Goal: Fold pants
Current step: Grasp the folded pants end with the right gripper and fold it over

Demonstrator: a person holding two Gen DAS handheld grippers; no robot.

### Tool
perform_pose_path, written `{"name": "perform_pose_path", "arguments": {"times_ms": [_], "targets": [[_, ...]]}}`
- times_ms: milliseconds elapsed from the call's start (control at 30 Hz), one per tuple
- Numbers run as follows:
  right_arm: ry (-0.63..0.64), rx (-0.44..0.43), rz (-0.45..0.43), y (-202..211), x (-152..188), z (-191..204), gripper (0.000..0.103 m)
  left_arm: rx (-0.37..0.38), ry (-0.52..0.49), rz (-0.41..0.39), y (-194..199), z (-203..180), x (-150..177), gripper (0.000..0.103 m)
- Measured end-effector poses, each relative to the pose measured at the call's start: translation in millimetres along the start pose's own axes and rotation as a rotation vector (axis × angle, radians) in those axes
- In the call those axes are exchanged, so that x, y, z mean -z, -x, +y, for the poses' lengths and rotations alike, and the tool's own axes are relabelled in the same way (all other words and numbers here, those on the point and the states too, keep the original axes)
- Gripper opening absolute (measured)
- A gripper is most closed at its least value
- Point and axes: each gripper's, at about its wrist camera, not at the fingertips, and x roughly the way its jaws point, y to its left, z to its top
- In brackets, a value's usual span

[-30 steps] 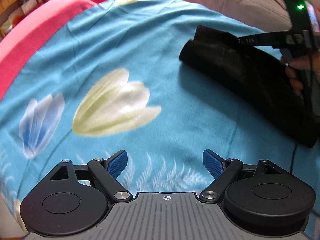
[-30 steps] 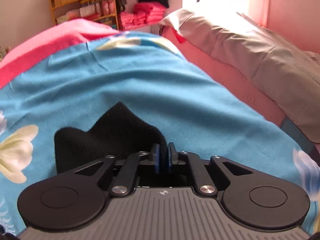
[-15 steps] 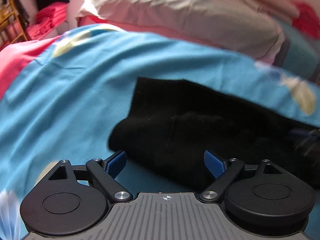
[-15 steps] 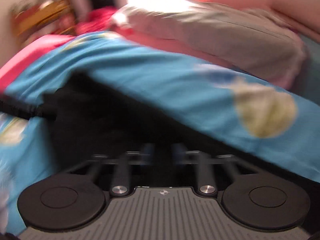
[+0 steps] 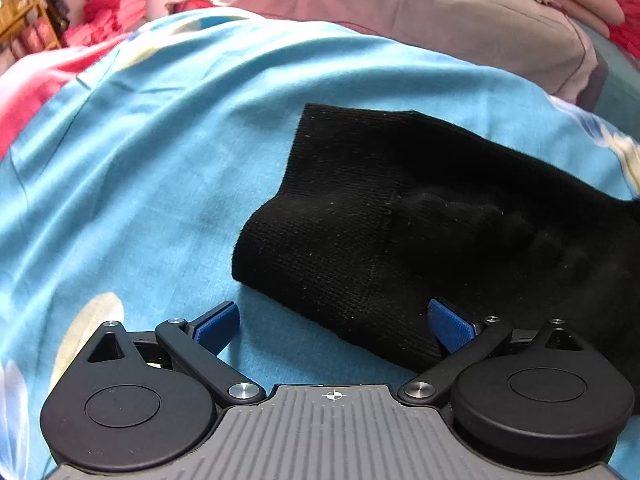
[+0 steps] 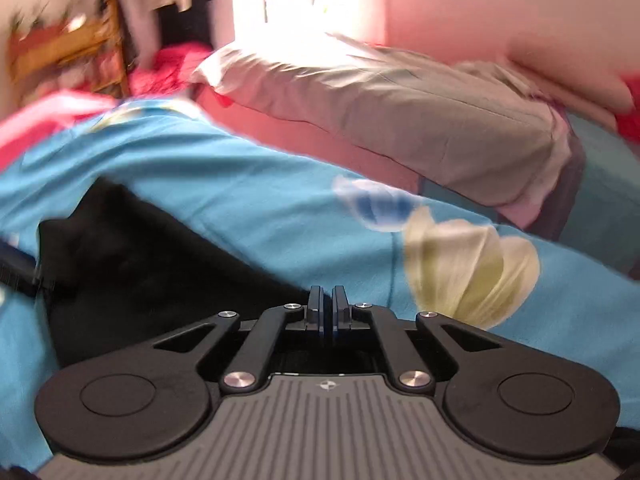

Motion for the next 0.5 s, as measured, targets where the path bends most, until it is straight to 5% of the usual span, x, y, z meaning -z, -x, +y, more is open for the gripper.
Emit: {"name": "perform_pose_path", "arguments": {"times_ms": [67,267,500], "targets": [[0.017,-0.009,0.034,-9.5,2.8,-0.5,0.008,-0.004,0.016,0.010,-2.3,-0.4,-0.1,0.103],[-0.096,-0.114,-0.060,66.5,15.2,-13.9,0.044,0.021,-0.001,-0.030,31.1,2.6,-6.5,0.103],[-0.159,-0.376,0.080,95.0,82.0,6.3,0.042,0.097,-0.041,-0.091,26.0,-34.7,-32.3,0.103]]}}
